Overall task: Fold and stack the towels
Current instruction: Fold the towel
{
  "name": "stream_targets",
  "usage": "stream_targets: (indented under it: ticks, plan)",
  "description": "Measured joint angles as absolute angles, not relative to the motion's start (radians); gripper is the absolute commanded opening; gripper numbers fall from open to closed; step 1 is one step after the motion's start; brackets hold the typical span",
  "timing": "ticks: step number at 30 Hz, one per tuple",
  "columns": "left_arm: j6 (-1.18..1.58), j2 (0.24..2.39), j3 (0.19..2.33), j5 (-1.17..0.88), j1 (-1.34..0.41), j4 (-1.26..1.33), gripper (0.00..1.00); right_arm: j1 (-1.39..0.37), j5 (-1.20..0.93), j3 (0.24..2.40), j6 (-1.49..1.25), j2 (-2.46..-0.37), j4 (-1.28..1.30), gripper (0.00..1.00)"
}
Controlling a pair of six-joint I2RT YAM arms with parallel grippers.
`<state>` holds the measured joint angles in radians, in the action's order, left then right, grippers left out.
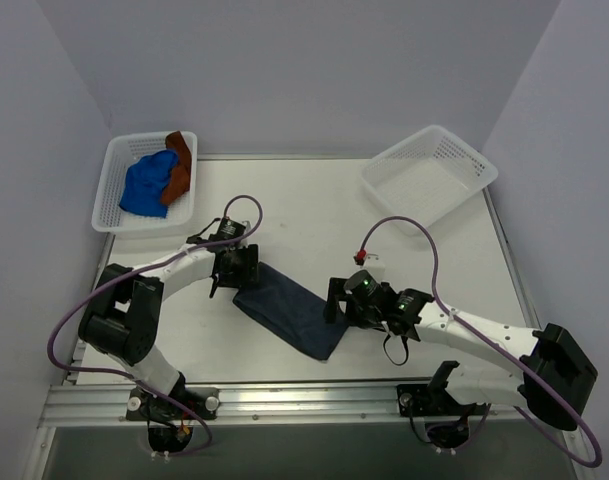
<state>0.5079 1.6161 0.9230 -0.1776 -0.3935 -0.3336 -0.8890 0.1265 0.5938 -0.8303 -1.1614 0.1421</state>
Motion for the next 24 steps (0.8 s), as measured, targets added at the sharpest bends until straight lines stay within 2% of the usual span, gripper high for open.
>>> stream_targets:
  ticks: [1,4,5,6,12,17,20,24]
  plan:
    - [0.508,1.617,0.923,-0.177,-0.393,-0.332,0.4,-0.889,0.117,0.594,-0.83,-1.159,0.142,1.0]
    - [0.51,1.625,0.92,-0.177,-0.393,-0.315,0.24,-0.889,0.093,0.584,-0.831,-1.159,0.139,1.0]
    - [0.511,1.627,0.918,-0.179,-0.393,-0.309,0.06,-0.889,0.086,0.578,-0.831,-1.159,0.14,1.0]
    - [0.514,1.631,0.917,-0.18,-0.393,-0.303,0.03,-0.889,0.081,0.57,-0.834,-1.159,0.139,1.0]
    - [0.535,1.624,0.891,-0.187,-0.392,-0.258,0.03,-0.889,0.048,0.524,-0.876,-1.163,0.138,0.98]
    - [0.591,1.525,0.793,-0.123,-0.395,-0.241,0.02,-0.889,0.04,0.523,-0.901,-1.201,0.121,0.91]
    - [0.625,1.42,0.712,-0.077,-0.397,-0.274,0.02,-0.889,0.036,0.534,-0.908,-1.247,0.118,0.8]
    - [0.663,1.292,0.652,-0.036,-0.398,-0.313,0.02,-0.889,0.027,0.557,-0.908,-1.3,0.079,0.56]
